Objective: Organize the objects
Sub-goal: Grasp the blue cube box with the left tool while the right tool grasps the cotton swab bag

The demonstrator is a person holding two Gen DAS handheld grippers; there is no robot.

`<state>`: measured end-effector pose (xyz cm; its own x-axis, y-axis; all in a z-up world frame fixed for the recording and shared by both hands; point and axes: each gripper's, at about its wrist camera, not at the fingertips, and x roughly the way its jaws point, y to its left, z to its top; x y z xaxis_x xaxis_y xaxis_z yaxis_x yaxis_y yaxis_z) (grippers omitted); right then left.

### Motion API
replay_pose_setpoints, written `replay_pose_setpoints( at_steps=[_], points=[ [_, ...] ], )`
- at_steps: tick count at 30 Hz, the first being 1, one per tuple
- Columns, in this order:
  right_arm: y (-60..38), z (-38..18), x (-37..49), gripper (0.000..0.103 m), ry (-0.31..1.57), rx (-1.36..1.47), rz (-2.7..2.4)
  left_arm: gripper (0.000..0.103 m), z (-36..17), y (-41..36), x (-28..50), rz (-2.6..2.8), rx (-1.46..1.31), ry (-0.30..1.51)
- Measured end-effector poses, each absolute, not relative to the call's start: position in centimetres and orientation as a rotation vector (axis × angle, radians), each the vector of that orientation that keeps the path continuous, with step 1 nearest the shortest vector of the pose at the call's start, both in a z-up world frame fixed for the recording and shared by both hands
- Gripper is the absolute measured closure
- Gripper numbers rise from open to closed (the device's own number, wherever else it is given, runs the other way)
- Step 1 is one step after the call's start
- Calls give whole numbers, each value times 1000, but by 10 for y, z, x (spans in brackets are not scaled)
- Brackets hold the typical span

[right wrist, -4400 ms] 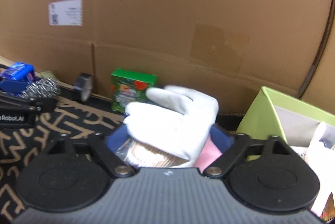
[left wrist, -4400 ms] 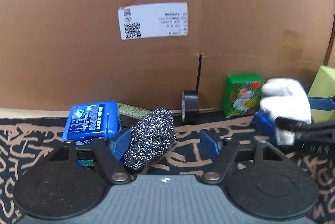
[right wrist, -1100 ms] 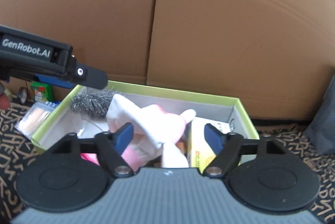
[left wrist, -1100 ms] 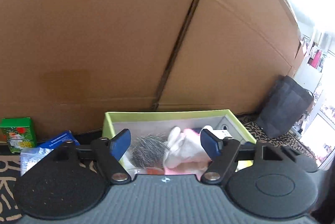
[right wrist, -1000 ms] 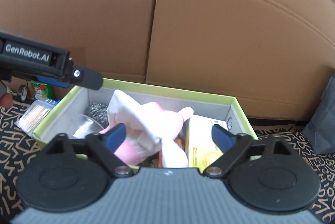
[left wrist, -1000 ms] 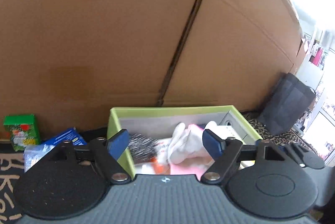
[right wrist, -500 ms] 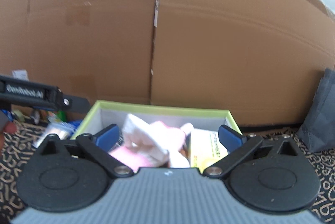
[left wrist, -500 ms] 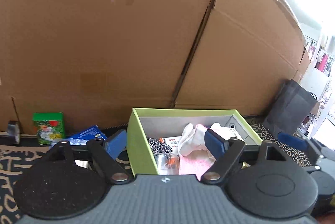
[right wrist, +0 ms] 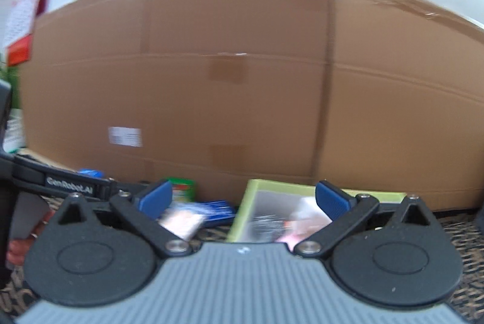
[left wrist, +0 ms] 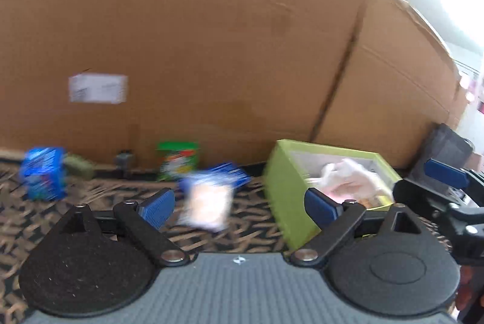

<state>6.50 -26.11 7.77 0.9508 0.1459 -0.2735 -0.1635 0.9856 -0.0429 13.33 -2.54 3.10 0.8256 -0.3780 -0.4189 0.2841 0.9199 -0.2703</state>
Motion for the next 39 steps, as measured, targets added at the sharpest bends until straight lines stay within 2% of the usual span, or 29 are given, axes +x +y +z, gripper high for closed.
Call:
replay_pose_setpoints(
  at_steps=[6,12,17,29,30,31,32,33,38,39],
  points=[
    [-204,51,74,0,350,-75,292,7,-1,44,120,-220,-229,526],
    [-162,16,101,0,459,-78,323,7,-14,95,138,-56,-268,534],
    [-152,-1,117,0,518,-25,298,7,-19,100,178,45,-217,505],
    [-162,-23,167,0,595,36,201,7,-49,119,263,176,-291,610],
    [-162,-25,175,0,601,56,191,11,-50,120,267,175,-293,616],
    [-160,-27,183,1,609,68,180,25,-52,122,270,170,-294,624],
    [-158,-29,191,2,617,76,163,34,-53,123,274,151,-294,636],
    [-157,-32,199,4,624,79,146,38,-54,123,275,139,-278,640],
    [-156,-47,231,17,677,110,46,38,-53,126,267,114,-248,634],
    [-157,-51,236,31,695,121,48,38,-52,126,265,106,-240,636]
  ],
)
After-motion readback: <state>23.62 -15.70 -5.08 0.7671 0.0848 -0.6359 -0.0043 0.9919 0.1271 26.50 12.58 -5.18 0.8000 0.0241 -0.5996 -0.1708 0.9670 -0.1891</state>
